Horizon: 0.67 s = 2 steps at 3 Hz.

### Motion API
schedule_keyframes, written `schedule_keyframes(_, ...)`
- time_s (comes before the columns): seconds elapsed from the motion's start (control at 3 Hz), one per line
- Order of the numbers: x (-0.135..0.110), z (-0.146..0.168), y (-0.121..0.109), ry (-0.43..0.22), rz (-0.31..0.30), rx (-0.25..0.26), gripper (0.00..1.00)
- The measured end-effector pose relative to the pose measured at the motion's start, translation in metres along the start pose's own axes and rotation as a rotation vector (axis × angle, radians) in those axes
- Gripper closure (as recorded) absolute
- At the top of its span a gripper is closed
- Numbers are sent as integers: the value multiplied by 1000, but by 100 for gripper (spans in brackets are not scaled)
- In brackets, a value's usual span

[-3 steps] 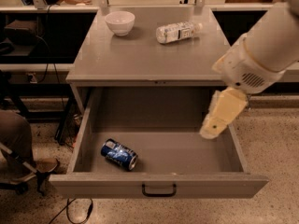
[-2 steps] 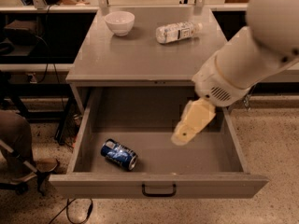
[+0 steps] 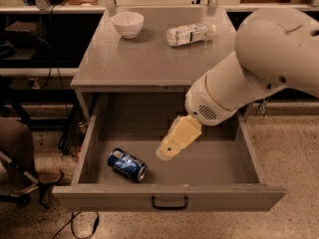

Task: Pick pepsi can from top drawer and place on counter

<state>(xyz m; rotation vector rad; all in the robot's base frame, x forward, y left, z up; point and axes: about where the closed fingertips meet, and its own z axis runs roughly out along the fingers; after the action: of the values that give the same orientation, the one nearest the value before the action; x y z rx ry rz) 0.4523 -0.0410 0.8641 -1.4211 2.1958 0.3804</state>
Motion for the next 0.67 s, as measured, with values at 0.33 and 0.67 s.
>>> schedule_keyframes(0.33,-10,33,0,-22,30,-64,0)
schedule_keyframes(0.67,-24,69,2,-43,49,-127,0)
